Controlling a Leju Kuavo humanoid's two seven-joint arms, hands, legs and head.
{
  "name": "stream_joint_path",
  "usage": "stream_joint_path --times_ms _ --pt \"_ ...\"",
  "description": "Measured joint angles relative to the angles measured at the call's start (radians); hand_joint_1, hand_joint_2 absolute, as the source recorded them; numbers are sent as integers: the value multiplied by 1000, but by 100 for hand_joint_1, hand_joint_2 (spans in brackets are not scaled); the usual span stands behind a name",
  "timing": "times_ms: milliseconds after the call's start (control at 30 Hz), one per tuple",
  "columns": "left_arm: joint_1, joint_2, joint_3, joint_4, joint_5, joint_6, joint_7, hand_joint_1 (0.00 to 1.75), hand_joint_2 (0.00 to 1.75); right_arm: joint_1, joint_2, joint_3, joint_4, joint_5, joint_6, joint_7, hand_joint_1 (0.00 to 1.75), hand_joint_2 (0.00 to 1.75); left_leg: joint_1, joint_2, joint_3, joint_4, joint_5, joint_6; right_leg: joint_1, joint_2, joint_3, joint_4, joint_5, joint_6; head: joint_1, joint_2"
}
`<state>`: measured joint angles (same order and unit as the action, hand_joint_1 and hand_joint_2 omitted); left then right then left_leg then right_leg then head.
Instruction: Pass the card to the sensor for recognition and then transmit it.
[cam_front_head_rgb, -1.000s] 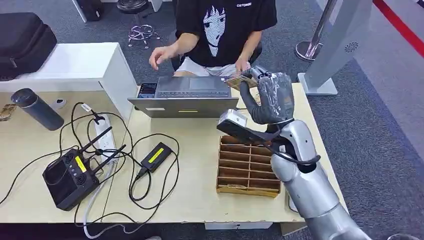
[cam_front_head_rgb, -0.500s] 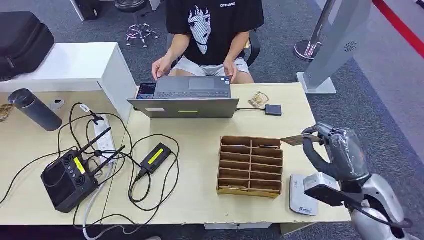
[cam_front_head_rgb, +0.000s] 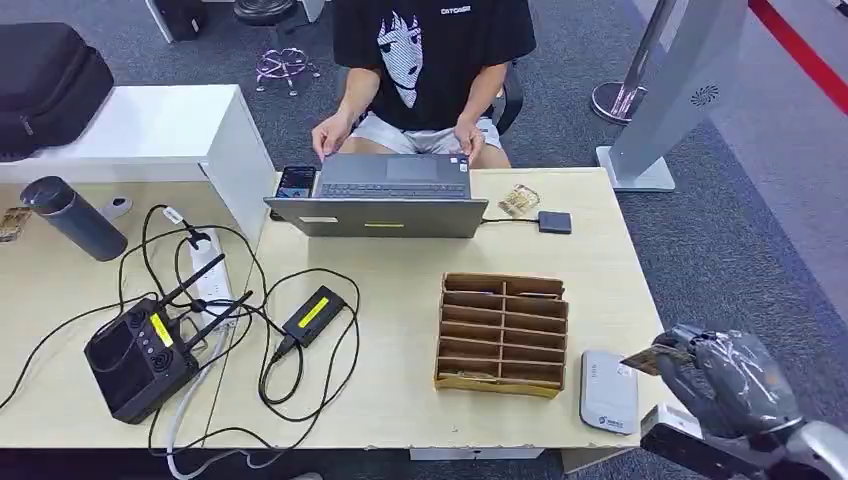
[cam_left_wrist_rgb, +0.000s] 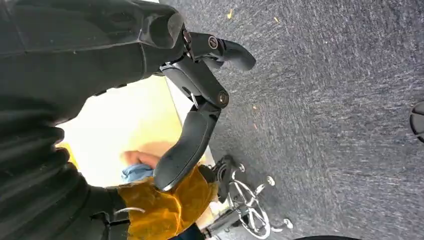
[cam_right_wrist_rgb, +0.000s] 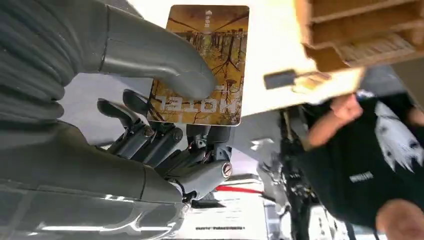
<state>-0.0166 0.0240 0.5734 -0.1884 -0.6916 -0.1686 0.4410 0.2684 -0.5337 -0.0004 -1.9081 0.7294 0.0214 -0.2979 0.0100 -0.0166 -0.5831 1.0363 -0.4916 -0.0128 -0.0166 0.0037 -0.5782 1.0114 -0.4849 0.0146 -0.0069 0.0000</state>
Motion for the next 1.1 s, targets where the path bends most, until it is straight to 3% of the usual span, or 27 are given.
stream_joint_path --times_ms 467,1000,1100 --pt "-4 0 8 0 -18 -9 1 0 175 -106 -52 144 106 86 37 77 175 175 0 0 0 0 0 0 0 0 0 0 0 0 0 0" --pt "-4 0 11 0 -18 -9 1 0 175 -129 -59 192 140 88 37 81 175 175 0 0 0 0 0 0 0 0 0 0 0 0 0 0" --pt "-4 0 11 0 -19 -9 1 0 175 -138 -59 200 145 131 34 107 175 175 0 0 0 0 0 0 0 0 0 0 0 0 0 0"
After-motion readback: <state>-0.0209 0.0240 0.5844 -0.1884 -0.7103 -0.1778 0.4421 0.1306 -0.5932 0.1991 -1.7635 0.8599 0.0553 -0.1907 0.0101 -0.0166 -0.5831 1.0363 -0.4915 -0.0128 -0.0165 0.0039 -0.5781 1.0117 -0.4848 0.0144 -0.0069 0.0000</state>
